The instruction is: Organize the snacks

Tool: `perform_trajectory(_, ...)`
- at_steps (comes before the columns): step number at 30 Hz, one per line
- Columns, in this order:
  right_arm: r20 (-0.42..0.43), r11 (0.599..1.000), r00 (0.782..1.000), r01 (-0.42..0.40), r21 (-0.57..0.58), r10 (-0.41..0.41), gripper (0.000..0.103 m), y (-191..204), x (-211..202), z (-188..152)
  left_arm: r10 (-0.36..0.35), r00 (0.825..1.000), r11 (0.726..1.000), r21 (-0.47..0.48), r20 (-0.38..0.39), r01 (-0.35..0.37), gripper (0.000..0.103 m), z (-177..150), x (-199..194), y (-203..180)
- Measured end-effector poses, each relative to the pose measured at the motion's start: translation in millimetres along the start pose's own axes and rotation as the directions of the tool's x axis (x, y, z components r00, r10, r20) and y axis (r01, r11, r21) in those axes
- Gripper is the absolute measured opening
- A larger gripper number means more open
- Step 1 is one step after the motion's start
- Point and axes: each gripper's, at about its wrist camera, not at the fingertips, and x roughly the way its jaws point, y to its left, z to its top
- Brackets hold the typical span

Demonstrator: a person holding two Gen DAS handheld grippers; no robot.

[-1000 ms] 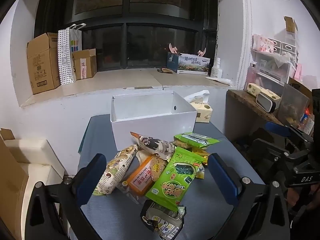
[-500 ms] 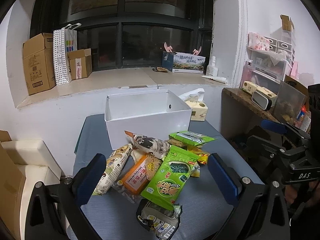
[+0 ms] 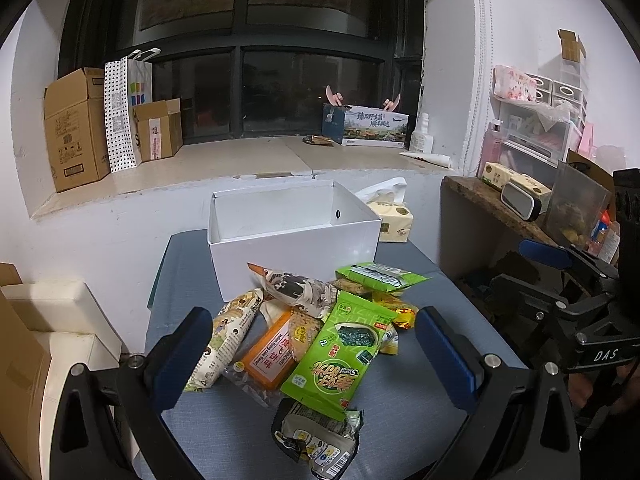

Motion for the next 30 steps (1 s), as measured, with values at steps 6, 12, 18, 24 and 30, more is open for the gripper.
perform_trajectory(6,-0.002,1.000,1.000,-0.002,-0.002,0.002,0.103,0.7,0.1,-0.2,-0.002,1.000,1.000,0.000,-0.002,0.002,0.103,-0.2,-0.1,0.1)
perform_trajectory(12,-0.008,1.000,1.000,-0.004,-0.002,0.004,0.103,1.9,1.7,-1.5,-0.001,1.000,1.000,0.001,-0.002,0.001,0.103,-0.5,-0.7,0.2)
perform_trajectory(18,-0.009,1.000,1.000,-0.006,-0.005,0.006,0.103,1.9,2.9,-1.6,-0.005,1.000,1.000,0.001,-0.001,0.005,0.103,0.2,-1.4,1.4)
perform_trajectory(24,-0.008,1.000,1.000,-0.008,-0.006,0.008,0.103,2.9,3.6,-1.3,-0.005,1.000,1.000,-0.001,-0.001,0.005,0.103,0.9,-2.3,1.8)
perform_trajectory(30,-0.009,1.000,1.000,-0.007,-0.007,0.006,0.103,3.5,3.2,-2.1,-0.007,1.000,1.000,0.000,-0.004,0.007,0.103,1.9,-2.5,1.9)
